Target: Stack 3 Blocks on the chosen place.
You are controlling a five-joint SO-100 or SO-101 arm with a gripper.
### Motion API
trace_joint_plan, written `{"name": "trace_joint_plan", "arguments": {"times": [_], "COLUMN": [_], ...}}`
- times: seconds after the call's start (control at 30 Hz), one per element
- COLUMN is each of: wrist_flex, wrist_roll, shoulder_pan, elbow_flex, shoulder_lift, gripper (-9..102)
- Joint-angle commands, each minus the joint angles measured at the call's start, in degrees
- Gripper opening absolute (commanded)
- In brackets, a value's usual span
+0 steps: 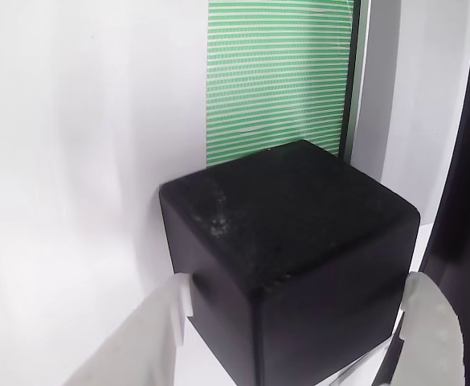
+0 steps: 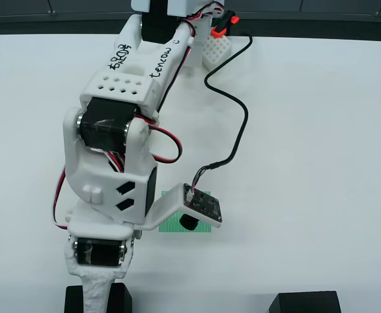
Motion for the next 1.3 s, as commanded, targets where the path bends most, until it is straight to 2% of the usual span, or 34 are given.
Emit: {"name": "trace_joint_plan", "arguments": {"times": [0.0,0.5,0.73,1.27], "wrist_flex": [1.8,3.6,7.8,11.3], "wrist_roll": [-1.0,-2.9,-3.7,-2.6], "shoulder_pan": [-0.1,2.0,2.5,4.6], "elbow_flex": [0.5,6.2,8.9,19.2], "shoulder_lift": [2.2,5.4,7.6,15.1], "gripper": [30,30,30,30]}}
